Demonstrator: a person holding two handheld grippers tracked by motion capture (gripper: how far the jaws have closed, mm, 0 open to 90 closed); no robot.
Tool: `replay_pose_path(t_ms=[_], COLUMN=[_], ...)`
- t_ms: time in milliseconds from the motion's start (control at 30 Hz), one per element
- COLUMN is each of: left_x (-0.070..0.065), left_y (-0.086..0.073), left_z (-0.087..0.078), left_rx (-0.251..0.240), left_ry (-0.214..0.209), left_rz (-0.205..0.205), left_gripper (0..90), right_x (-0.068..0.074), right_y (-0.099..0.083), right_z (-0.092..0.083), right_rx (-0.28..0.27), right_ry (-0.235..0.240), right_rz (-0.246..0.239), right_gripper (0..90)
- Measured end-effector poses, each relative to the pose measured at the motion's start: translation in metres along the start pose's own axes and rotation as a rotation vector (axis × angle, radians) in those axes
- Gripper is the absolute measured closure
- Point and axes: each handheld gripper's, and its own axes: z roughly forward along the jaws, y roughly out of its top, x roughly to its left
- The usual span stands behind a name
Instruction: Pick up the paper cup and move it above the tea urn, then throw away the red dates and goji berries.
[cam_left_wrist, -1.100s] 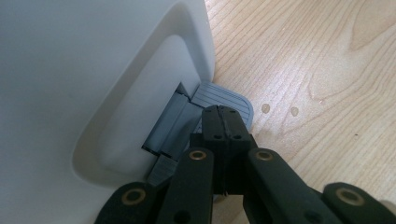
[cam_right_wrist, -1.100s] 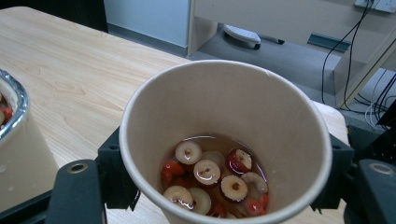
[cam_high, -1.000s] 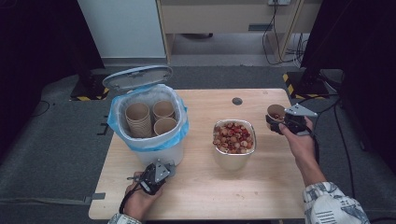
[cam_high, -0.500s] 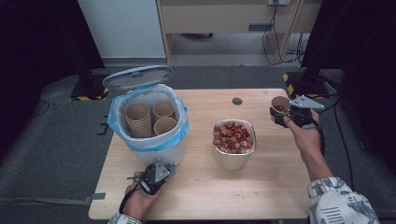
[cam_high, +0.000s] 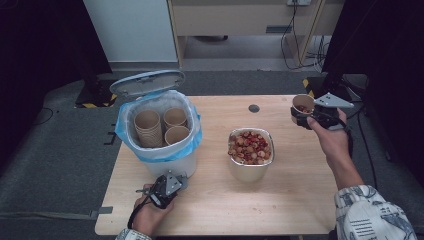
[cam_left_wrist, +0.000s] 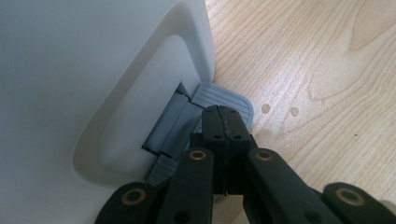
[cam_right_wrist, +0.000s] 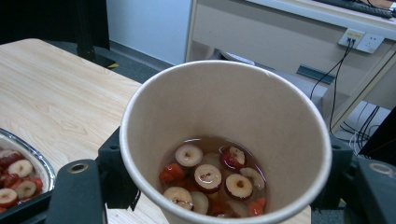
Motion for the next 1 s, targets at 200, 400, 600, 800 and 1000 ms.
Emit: replay_pose_path(t_ms=[200,400,600,800,1000], left_x=[0.0,0.0,0.0,0.0,0.0], left_y=[0.0,0.0,0.0,0.0,0.0], left_z=[0.0,0.0,0.0,0.0,0.0], left_rx=[0.0,0.0,0.0,0.001,0.0], left_ry=[0.0,0.0,-0.001,-0.001,-0.002], left_rz=[0.0,-0.001,-0.002,-0.001,-0.002], left_gripper=[89.7,89.8,89.7,89.7,89.8], right_x=[0.001,0.002,0.008,0.011,0.024], right_y=[0.008,0.016,0.024,0.036,0.046], right_z=[-0.002,-0.003,-0.001,-0.002,0.003], right_rx=[-0.005,-0.011,-0.013,-0.022,-0.024], right_ry=[0.008,0.013,0.03,0.033,0.078], right_rz=[-0.01,-0.007,-0.021,-0.03,-0.056], right_gripper=[28.4,28.4,28.4,28.4,28.3])
